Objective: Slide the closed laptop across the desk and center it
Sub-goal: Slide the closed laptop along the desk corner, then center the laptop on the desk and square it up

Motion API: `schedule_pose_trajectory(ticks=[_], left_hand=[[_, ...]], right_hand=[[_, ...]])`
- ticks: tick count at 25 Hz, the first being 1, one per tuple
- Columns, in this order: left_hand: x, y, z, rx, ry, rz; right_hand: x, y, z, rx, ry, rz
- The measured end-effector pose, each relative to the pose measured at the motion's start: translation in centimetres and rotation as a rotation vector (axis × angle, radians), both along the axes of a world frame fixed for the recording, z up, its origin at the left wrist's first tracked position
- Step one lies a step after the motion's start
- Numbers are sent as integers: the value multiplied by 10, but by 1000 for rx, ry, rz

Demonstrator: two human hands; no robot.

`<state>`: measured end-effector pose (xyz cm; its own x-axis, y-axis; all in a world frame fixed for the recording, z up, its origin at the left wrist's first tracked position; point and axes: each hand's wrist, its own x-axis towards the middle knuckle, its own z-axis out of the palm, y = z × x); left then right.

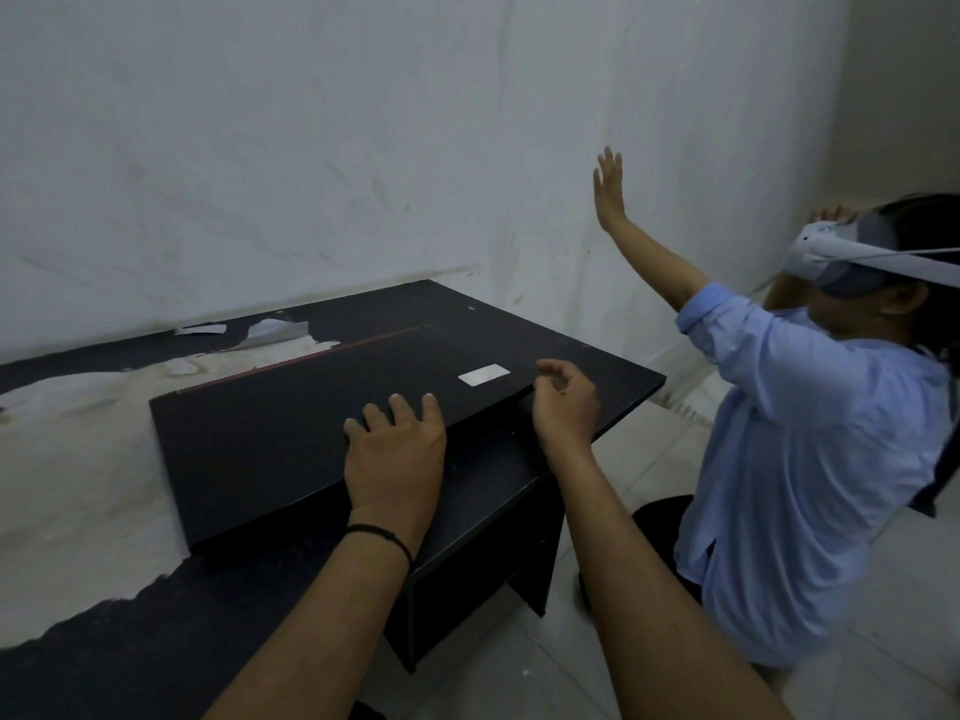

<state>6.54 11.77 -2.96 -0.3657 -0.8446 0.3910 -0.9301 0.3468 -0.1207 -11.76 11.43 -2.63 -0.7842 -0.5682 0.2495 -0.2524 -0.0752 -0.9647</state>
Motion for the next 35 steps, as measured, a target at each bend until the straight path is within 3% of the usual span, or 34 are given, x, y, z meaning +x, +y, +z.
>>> schedule_pose_trajectory(ticks=[3, 7, 11, 19, 29, 35], left_hand=[[0, 1, -2, 0, 18, -3], [-1, 0, -2, 2, 38, -5], [-1, 5, 1, -15, 60, -20], [8, 8, 5, -7, 77, -24], [35, 5, 15, 94, -84, 141], [88, 7, 43, 30, -45, 153]], right_hand=[[3, 9, 1, 65, 96, 83], [21, 21, -14, 295, 915, 207], [39, 4, -1, 275, 1238, 274], [46, -8, -5, 314, 1254, 360], [50, -10, 1, 318, 1407, 369], [94, -1, 20, 78, 1397, 326]])
